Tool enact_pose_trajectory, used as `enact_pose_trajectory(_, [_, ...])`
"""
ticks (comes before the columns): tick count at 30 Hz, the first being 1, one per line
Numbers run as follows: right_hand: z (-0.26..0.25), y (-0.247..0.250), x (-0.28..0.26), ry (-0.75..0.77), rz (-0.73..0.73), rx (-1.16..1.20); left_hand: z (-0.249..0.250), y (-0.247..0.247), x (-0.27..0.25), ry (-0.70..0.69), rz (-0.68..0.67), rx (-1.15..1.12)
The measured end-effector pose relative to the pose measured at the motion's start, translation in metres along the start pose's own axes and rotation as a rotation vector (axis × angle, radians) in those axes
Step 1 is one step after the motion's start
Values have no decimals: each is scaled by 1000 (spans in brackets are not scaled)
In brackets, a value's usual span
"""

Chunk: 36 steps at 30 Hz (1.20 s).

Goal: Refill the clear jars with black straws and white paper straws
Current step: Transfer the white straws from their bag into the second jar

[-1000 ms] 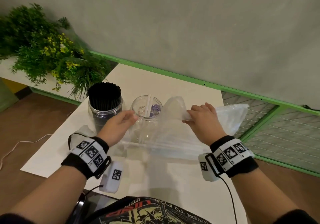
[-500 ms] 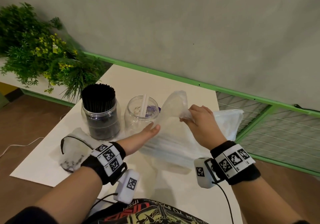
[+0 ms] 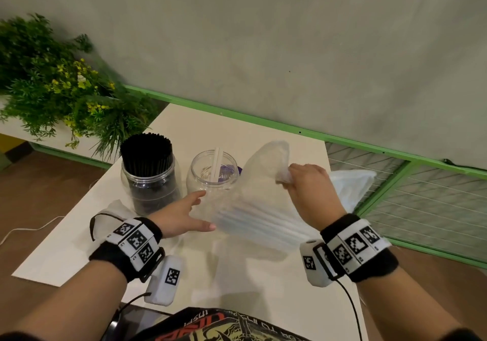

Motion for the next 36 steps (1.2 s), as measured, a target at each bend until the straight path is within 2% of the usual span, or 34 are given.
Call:
enact_pose_trajectory(4, [15,-3,-3,-82,34,169,2,2,-1,-41,52,-31])
enact_pose_trajectory(8, [22,-5,-4,-143,14,357,7,10,-2,-147,151,-47])
enact_pose_trajectory(13, [38,0,-12,-376,34,743,12,24,-1,-227,315,306])
enact_pose_trajectory(17, [67,5,-17,-495,141,868,24,49,-14,-262,458,230])
enact_pose_trajectory(21, [84,7,-23,-520,263,952,69,92,-49,-462,745,163])
enact_pose_trajectory(23, [87,-3,-28,-541,271,992,79,106,-58,-494,813,192])
enact_pose_trajectory(27, [89,-42,-46,-617,174,954,60,103,-50,-380,776,330])
enact_pose_trajectory(31, [89,-63,-57,-628,138,851,41,99,-49,-296,819,280])
enact_pose_trajectory(36, [91,-37,-60,-606,307,886,60,100,-63,-389,913,187])
Point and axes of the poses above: each hand's wrist, its own x-axis towards the middle knuckle, its own y-axis out of the back of the hand, z = x × y, the point moved 10 cm from there along x, towards the middle knuckle, and after that the axes turned 4 degrees about z, right-handed, at the moved point
